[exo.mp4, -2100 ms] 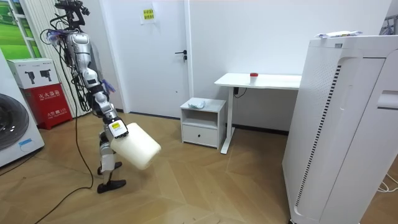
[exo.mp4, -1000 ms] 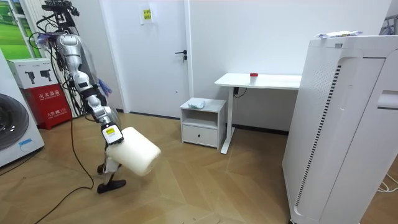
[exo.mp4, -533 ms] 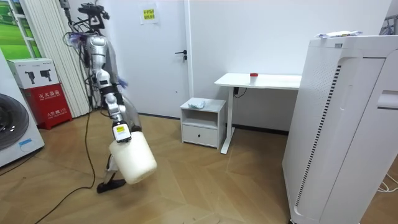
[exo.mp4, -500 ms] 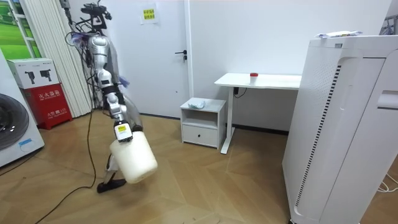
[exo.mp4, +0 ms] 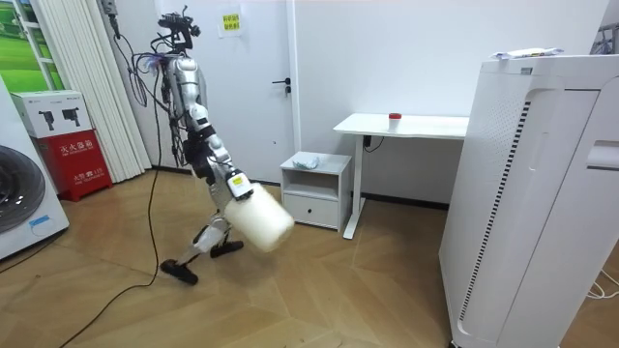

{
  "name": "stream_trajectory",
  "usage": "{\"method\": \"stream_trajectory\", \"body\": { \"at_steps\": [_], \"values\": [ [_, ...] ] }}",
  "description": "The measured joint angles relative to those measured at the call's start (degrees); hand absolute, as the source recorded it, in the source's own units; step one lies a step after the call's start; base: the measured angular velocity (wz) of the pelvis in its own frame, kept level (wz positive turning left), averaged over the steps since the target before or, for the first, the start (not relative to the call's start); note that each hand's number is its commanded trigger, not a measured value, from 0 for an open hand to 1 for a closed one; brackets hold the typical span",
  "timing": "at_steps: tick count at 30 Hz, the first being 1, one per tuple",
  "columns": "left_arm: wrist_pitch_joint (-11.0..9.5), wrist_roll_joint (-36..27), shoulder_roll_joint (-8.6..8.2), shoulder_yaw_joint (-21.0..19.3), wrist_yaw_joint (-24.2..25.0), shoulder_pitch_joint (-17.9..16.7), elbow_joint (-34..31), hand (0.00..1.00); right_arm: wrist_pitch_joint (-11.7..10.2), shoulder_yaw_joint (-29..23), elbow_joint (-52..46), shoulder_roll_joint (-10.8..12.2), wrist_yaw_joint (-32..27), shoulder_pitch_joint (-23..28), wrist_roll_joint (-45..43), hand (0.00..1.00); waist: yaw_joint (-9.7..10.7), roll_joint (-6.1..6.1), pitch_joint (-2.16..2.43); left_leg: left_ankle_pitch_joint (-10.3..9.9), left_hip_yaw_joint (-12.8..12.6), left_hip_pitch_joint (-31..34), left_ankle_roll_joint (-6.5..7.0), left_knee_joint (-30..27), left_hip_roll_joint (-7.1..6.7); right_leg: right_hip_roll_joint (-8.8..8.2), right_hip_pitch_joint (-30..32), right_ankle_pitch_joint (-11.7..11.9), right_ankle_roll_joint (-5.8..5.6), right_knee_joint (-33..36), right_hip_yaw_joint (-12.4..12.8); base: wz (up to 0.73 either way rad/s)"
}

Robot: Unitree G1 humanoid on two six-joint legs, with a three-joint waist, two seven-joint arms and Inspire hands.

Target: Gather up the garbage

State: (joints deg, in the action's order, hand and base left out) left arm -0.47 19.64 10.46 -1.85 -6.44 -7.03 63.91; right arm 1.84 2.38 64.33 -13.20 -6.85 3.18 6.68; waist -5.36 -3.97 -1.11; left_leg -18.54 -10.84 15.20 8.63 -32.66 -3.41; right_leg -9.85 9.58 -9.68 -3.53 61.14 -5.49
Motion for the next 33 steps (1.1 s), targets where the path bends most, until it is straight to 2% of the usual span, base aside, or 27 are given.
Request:
{"method": "stream_trajectory", "body": {
  "at_steps": [1, 2, 3, 5, 6, 7, 8, 9, 10, 11, 14, 16, 18, 19, 20, 21, 22, 24, 28, 30, 33],
  "values": [
    [0.0, -0.1, -0.03, 0.6, -0.5, 0.0, -0.4, 0.0, -0.6, 0.3, -1.0, 0.1, 0.0, 0.1, 2.5, 1.0, 0.2, 0.86, -0.08, -0.4, 0.0, -0.6, -0.18, 0.3, 0.97, 0.28, 3.5, -2.7, 0.37, 0.4, -1.0, -0.19],
    [-0.1, -0.2, 0.02, 1.1, -0.8, 0.0, -0.6, 0.0, -0.7, 0.4, -1.5, 0.1, 0.0, 0.1, 3.6, 1.0, 0.2, 1.27, -0.08, -0.7, 0.0, -0.9, -0.22, 0.5, 1.44, 0.52, 5.3, -3.9, 0.51, -0.4, -1.1, -0.11],
    [-0.2, -0.7, 0.02, 1.4, -1.0, 0.2, -1.3, 0.0, -0.9, 0.8, -2.2, 0.1, 0.1, 0.2, 6.2, 1.0, 0.4, 2.32, 0.15, -1.1, 0.2, -1.1, -0.36, 0.5, 2.59, 1.27, 8.2, -5.5, 0.61, -3.9, -1.7, -0.1],
    [-1.1, -1.7, 0.02, 1.8, -1.8, 0.5, -2.8, 0.0, -1.2, 1.0, -2.3, 0.3, 0.6, 0.2, 9.5, 1.0, 0.5, 3.1, 0.1, -1.4, 0.4, -1.6, -0.87, 1.3, 3.58, 1.92, 11.6, -6.1, 0.7, -12.6, -1.9, -0.03],
    [-1.6, -2.4, 0.05, 2.1, -1.9, 1.1, -3.9, 0.0, -2.0, 1.1, -2.3, 0.6, 0.8, 0.5, 11.2, 1.0, 0.8, 3.34, 0.09, -1.6, 1.0, -1.7, -1.14, 1.6, 3.84, 2.29, 12.5, -5.9, 0.65, -20.0, -1.9, 0.14],
    [-1.9, -2.9, 0.03, 2.2, -2.0, 1.5, -4.5, 0.0, -2.6, 1.1, -2.5, 0.6, 0.8, 0.7, 11.7, 1.0, 1.0, 3.39, 0.08, -1.6, 1.4, -1.7, -1.29, 1.7, 3.83, 2.45, 12.6, -5.4, 0.78, -23.8, -1.6, 0.27],
    [-2.8, -3.5, -0.08, 2.2, -2.2, 2.4, -4.9, 0.0, -3.4, 0.9, -2.7, 0.7, 0.9, 0.6, 13.4, 1.0, 1.5, 3.28, 0.24, -1.9, 1.9, -1.7, -1.72, 1.7, 3.83, 3.06, 12.5, -3.4, 0.93, -31.2, -0.9, 0.27],
    [-3.8, -4.2, -0.16, 2.2, -2.7, 3.2, -4.9, 0.0, -4.1, 0.8, -2.7, 0.7, 1.0, 0.0, 15.2, 1.0, 2.1, 3.4, 0.29, -2.3, 2.6, -1.5, -2.37, 1.5, 3.89, 3.74, 12.7, 0.2, 1.15, -35.1, -0.7, 0.34],
    [-4.6, -4.4, -0.15, 2.1, -3.1, 4.3, -5.0, 0.0, -5.1, 0.7, -2.4, 0.8, 1.8, -0.3, 17.2, 1.0, 2.5, 3.23, 0.77, -2.8, 3.2, -0.7, -3.19, 0.6, 4.08, 4.5, 13.0, 3.2, 1.82, -35.4, -0.6, 0.23],
    [-4.8, -4.4, -0.24, 2.1, -3.4, 5.1, -5.2, 0.0, -5.7, 0.6, -2.1, 0.8, 2.0, -0.9, 18.2, 1.0, 2.7, 3.26, 0.77, -3.2, 3.2, 0.0, -3.74, -0.2, 4.47, 4.9, 13.6, 3.9, 1.02, -34.5, -0.4, 0.07],
    [-6.7, -4.4, -0.48, 2.1, -4.7, 7.9, -5.6, 0.0, -6.2, -0.3, 0.4, 0.8, 1.7, -6.4, 20.4, 1.0, 2.5, 4.59, 0.07, -3.5, 3.1, 3.6, -4.46, -3.5, 6.24, 6.25, 16.6, 3.5, 1.99, -32.4, 0.7, -0.16],
    [-7.4, -4.4, -0.6, 2.1, -5.7, 9.9, -6.6, 0.0, -6.6, -0.5, 0.7, 0.8, 1.5, -8.9, 21.8, 1.0, 3.5, 5.04, 0.0, -3.6, 3.3, 5.6, -4.7, -3.8, 6.41, 6.34, 18.8, 3.2, 2.46, -31.4, 0.5, 0.04],
    [-8.7, -4.8, -0.6, 2.6, -8.3, 14.0, -6.6, 0.0, -7.9, -0.1, 1.7, 0.9, 1.9, -11.0, 25.0, 1.0, 3.9, 4.91, -0.22, -3.9, 3.1, 7.9, -5.41, -4.0, 6.53, 6.03, 22.0, 3.0, 2.85, -29.5, 0.1, 0.13],
    [-9.0, -5.5, -0.63, 3.0, -8.9, 14.9, -6.6, 0.0, -8.1, 0.0, 2.1, 0.9, 2.1, -11.6, 26.2, 1.0, 3.9, 4.76, -0.32, -3.9, 3.1, 8.4, -5.41, -4.1, 6.46, 5.93, 22.7, 3.0, 2.88, -29.2, 0.0, 0.0],
    [-9.7, -6.6, -0.62, 3.9, -10.2, 16.8, -6.5, 0.0, -8.1, 0.3, 2.6, 0.9, 2.2, -12.6, 29.3, 1.0, 3.9, 4.35, -0.6, -3.9, 3.0, 9.3, -5.41, -4.3, 6.11, 5.83, 24.0, 2.9, 3.01, -28.5, -0.1, 0.0],
    [-10.3, -6.9, -0.61, 4.7, -11.4, 18.6, -6.5, 0.0, -8.2, 0.4, 2.7, 0.9, 2.2, -13.3, 31.9, 1.0, 4.1, 3.99, -1.15, -3.9, 2.9, 10.8, -5.4, -5.2, 5.65, 5.4, 25.5, 2.8, 3.23, -27.4, 0.0, 0.0],
    [-10.8, -7.9, -0.58, 5.3, -12.5, 20.2, -6.5, 0.0, -8.3, 0.8, 2.6, 0.9, 2.4, -14.1, 34.4, 1.0, 4.4, 3.58, -1.48, -3.9, 2.6, 12.6, -5.33, -6.3, 5.47, 4.93, 27.3, 2.8, 3.38, -26.3, -0.1, 0.0],
    [-11.2, -8.6, -0.42, 5.7, -14.2, 21.6, -6.5, 0.0, -8.3, 0.9, 2.7, 0.9, 3.2, -14.6, 37.5, 1.0, 5.0, 3.22, -1.82, -4.2, 2.2, 15.0, -5.02, -8.1, 5.64, 4.81, 29.6, 3.1, 3.66, -25.3, 0.0, -0.07],
    [-11.2, -9.0, 0.04, 6.6, -18.4, 24.4, -6.5, 0.0, -8.2, 1.5, 5.0, -0.3, 5.1, -14.7, 43.3, 1.0, 6.0, 3.61, -2.38, -4.5, 2.2, 20.3, -5.02, -11.8, 6.23, 5.05, 33.8, 4.0, 3.9, -24.3, 0.0, -0.02],
    [-11.2, -9.8, 0.52, 6.7, -20.4, 26.3, -6.4, 0.0, -8.2, 2.0, 5.0, -0.4, 5.3, -15.2, 45.2, 1.0, 6.9, 3.88, -2.55, -4.5, 2.2, 23.0, -5.01, -13.3, 6.37, 4.9, 36.1, 4.5, 4.02, -23.9, -0.2, -0.02],
    [-11.6, -12.1, 1.65, 9.3, -23.4, 29.5, -6.4, 0.0, -8.2, 3.3, 4.9, -0.7, 5.9, -15.6, 48.3, 1.0, 7.7, 4.12, -2.66, -4.4, 2.1, 26.4, -4.95, -14.8, 6.62, 4.93, 39.2, 5.2, 4.28, -23.3, -0.2, -0.03]
  ]
}}
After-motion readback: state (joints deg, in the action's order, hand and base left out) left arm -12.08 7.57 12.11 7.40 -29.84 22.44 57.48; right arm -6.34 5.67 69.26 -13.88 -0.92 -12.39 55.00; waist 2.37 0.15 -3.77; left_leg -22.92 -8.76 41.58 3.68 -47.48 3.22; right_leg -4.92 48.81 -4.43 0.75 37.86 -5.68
